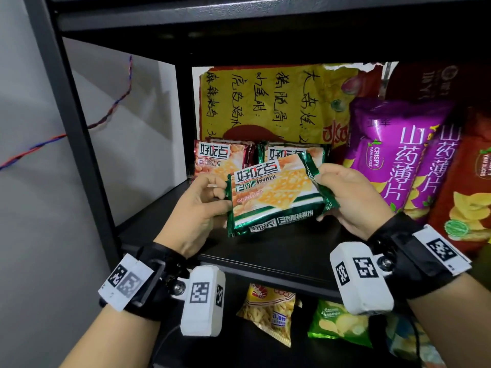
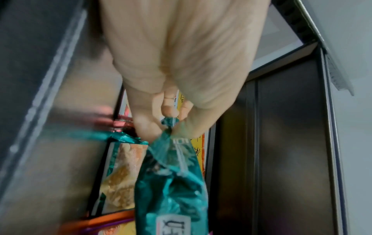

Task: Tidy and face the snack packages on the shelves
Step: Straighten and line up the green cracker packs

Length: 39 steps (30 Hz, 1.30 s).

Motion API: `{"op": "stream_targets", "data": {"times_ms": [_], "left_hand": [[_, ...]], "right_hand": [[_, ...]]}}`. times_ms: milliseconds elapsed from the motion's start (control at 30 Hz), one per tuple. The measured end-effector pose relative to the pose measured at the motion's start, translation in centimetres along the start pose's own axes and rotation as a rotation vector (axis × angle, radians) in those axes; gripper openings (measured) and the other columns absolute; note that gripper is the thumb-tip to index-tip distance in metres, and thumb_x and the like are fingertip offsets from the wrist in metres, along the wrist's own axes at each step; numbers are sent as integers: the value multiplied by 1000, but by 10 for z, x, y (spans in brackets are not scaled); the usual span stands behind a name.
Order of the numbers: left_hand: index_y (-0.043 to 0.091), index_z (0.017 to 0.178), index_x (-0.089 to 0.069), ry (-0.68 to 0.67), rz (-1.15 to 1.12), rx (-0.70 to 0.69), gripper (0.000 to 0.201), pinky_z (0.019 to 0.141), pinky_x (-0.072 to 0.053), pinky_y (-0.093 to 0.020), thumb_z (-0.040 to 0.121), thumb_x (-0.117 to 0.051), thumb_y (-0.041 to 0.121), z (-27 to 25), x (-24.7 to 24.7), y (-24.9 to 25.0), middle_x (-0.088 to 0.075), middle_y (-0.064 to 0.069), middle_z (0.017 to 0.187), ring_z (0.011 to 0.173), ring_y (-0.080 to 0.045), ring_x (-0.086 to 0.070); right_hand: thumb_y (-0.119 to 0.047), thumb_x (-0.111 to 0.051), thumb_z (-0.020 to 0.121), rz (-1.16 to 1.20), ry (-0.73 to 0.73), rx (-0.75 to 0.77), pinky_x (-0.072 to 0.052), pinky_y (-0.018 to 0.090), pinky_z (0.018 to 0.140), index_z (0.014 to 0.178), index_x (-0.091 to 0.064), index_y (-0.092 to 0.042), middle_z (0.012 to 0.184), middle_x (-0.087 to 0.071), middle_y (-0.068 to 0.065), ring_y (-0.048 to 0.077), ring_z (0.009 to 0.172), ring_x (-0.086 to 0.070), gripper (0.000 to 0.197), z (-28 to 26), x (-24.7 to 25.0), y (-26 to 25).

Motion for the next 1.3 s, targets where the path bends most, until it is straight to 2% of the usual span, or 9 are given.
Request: {"op": "stream_targets", "data": {"times_ms": [200, 367, 467, 533, 667, 800, 1100, 1233, 1300], "left_hand": [[11, 74, -63, -11, -156, -41, 18, 72, -35, -35, 77, -66, -6, -1, 4, 2, -50, -21, 98, 96, -36, -44], [7, 79, -74, 21, -224, -127, 31, 78, -59, -29, 77, -51, -14, -1, 9, 1, -72, -14, 94, 94, -29, -65], [-5, 109, -64, 22, -270, -173, 38, 94, -56, -31, 73, -64, -18, 1, 8, 1, -70, -18, 108, 105, -28, -66], [-1, 113, -64, 47, -250, -201, 44, 92, -56, -29, 71, -71, -12, 2, 9, 1, -69, -16, 111, 101, -24, -68], [11, 99, -70, 114, -217, -245, 25, 79, -57, -29, 76, -70, 1, 2, 10, 3, -71, -11, 102, 93, -22, -66], [20, 82, -66, 129, -162, -245, 12, 59, -46, -20, 77, -76, 13, 1, 10, 4, -63, -12, 94, 75, -17, -56], [20, 82, -51, 109, -73, -254, 12, 68, -36, -23, 89, -61, 15, 2, 10, 3, -47, -5, 85, 79, -18, -42], [17, 87, -48, 110, -87, -256, 8, 84, -34, -43, 93, -53, 14, 1, 7, 2, -44, -16, 99, 93, -30, -37], [17, 86, -49, 101, -82, -258, 8, 79, -45, -37, 94, -52, 14, 1, 7, 3, -47, -16, 93, 85, -28, -45]], "right_hand": [[3, -47, 99, 97, -20, 6, -42, 22, 32, 82, -53, -11, 88, -53, 21, 13, 49, -59, 23, -1, 0, -3], [5, -36, 99, 322, -40, -61, -53, 25, 41, 113, -59, 10, 84, -57, 27, 24, 52, -62, 28, 0, 0, -2], [12, -28, 93, 448, -10, -53, -58, 31, 50, 86, -60, 9, 65, -65, 23, 33, 58, -72, 33, 1, 6, -4], [16, -30, 89, 416, -57, -31, -60, 34, 56, 90, -55, 9, 66, -67, 21, 38, 68, -74, 26, 1, 4, -3], [-2, -60, 87, 240, -141, 11, -58, 29, 54, 77, -64, -5, 65, -67, 13, 28, 63, -73, 11, -1, 2, -2], [-26, -69, 75, 110, -166, 70, -39, 23, 42, 55, -64, -23, 52, -50, -1, 16, 41, -46, 21, -1, 2, -2], [-3, -52, 97, 103, -130, 113, -25, 22, 42, 69, -45, -12, 50, -36, -1, 13, 38, -33, 31, 2, 1, -1], [-3, -51, 99, 59, -124, 93, -30, 22, 42, 69, -45, -13, 55, -37, 2, 12, 41, -39, 32, 1, -1, -1], [-6, -51, 99, 27, -135, 62, -35, 21, 42, 71, -47, -11, 62, -39, 6, 11, 45, -44, 29, 1, -2, 0]]}}
Point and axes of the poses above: each hand's wrist, its own z-axis towards the middle knuckle, its own x-axis out of the back of the hand, y = z × x, the point moved 3 cm from there along z, towards the middle knuckle
